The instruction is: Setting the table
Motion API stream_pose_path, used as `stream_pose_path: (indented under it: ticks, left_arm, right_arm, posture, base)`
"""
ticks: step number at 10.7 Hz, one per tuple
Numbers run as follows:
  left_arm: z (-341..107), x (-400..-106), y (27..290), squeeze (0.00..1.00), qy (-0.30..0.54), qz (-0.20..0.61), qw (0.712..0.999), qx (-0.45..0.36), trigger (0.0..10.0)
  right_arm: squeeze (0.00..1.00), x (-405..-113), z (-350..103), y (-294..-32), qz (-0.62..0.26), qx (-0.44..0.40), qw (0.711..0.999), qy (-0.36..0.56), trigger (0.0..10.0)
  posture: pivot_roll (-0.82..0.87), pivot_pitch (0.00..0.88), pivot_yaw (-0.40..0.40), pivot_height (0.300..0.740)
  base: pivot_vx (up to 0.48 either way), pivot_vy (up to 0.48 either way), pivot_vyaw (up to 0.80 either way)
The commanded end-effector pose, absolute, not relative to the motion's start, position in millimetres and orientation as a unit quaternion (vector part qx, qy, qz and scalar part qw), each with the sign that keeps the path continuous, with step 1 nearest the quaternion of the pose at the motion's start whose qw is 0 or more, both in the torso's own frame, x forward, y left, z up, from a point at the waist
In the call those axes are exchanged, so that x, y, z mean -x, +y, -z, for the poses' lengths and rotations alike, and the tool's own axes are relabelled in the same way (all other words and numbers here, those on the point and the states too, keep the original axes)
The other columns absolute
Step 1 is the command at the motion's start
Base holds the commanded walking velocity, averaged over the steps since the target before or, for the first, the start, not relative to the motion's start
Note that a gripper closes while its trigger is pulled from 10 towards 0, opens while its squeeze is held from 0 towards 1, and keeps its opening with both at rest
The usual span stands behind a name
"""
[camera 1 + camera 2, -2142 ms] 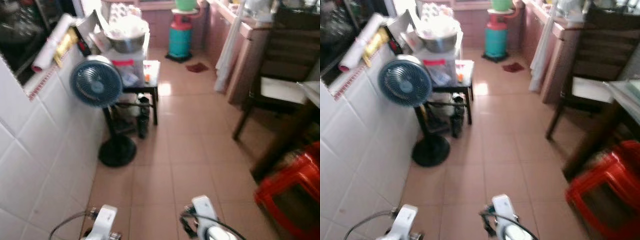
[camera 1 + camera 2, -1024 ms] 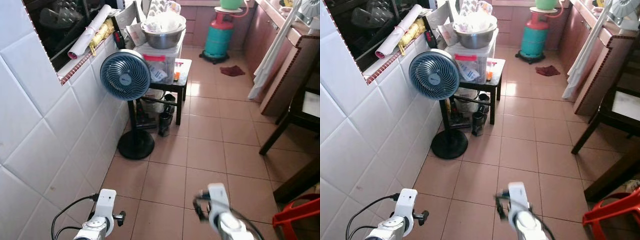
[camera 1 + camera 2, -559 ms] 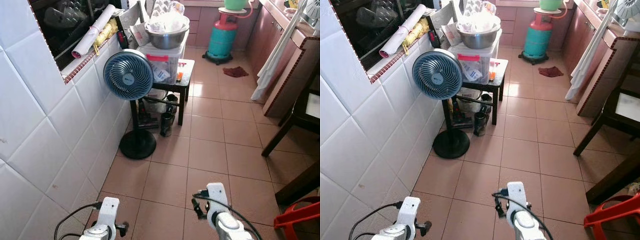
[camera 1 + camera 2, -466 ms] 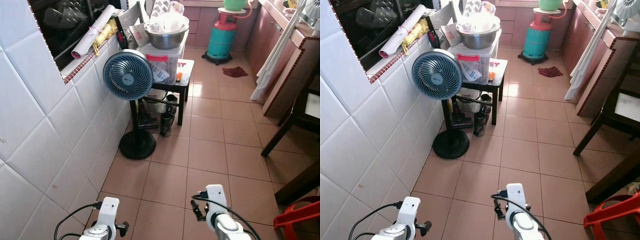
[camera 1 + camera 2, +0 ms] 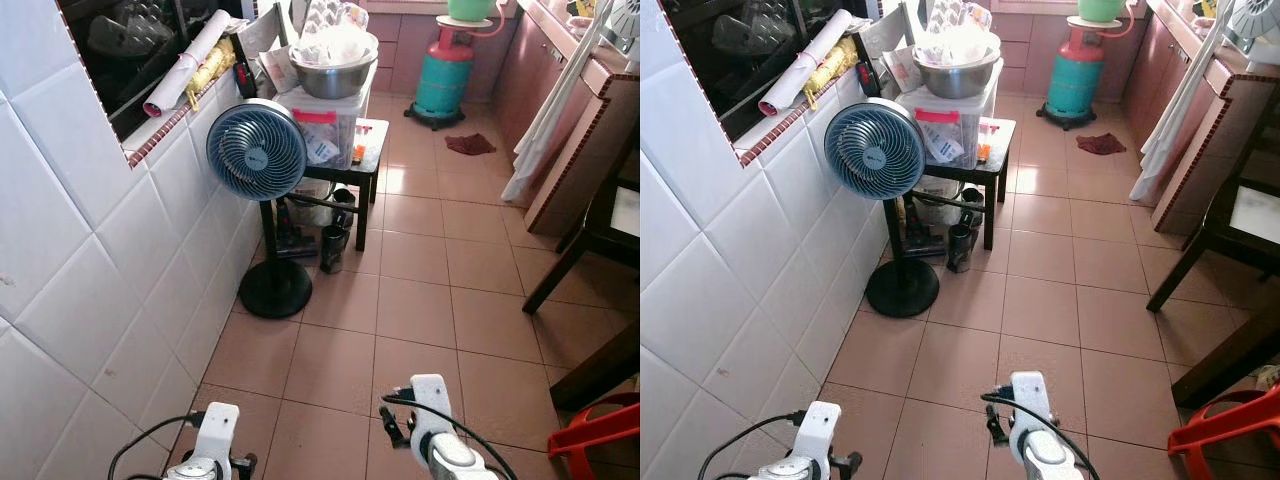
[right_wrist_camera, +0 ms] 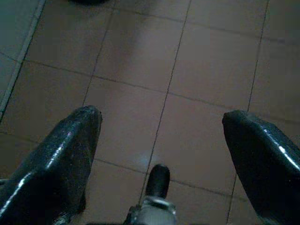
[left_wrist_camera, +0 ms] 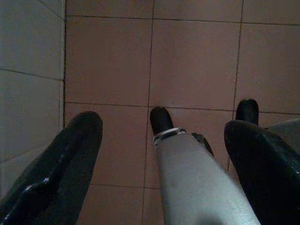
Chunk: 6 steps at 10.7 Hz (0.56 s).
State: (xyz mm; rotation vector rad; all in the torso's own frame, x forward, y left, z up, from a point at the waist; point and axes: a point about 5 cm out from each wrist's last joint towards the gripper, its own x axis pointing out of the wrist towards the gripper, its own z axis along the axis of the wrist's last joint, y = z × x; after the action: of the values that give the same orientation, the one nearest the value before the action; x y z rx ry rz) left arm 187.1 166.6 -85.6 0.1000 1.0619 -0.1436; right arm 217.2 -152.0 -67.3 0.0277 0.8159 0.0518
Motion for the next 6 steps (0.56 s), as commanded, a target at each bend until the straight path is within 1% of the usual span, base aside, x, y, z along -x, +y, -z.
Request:
stream_pose_path:
  ticks: [1, 4, 6]
  left_arm:
    - [84.6, -188.5, 170.5, 0.00, 0.502, 0.065, 0.861, -0.059, 10.0]
    - [79.6, -196.9, 178.5, 0.00, 0.491, 0.066, 0.865, -0.076, 10.0]
    - [78.2, -199.4, 179.4, 0.00, 0.488, 0.068, 0.867, -0.077, 10.0]
  right_arm:
    - [0.00, -213.9, 69.6, -154.4, -0.005, -0.031, 0.913, 0.406, 10.0]
    - [0.00, -207.6, 73.1, -155.3, 0.009, -0.046, 0.910, 0.411, 10.0]
    - [0.00, -207.5, 73.0, -156.8, 0.016, -0.051, 0.910, 0.410, 10.0]
  posture:
    - [0.03, 0.000, 0.025, 0.740]
    - [0.01, 0.000, 0.055, 0.740]
    - [0.00, 0.000, 0.061, 0.740]
  base:
    - [0.000, 0.000, 0.00]
    - [0.000, 0.000, 0.00]
    - [0.000, 0.000, 0.00]
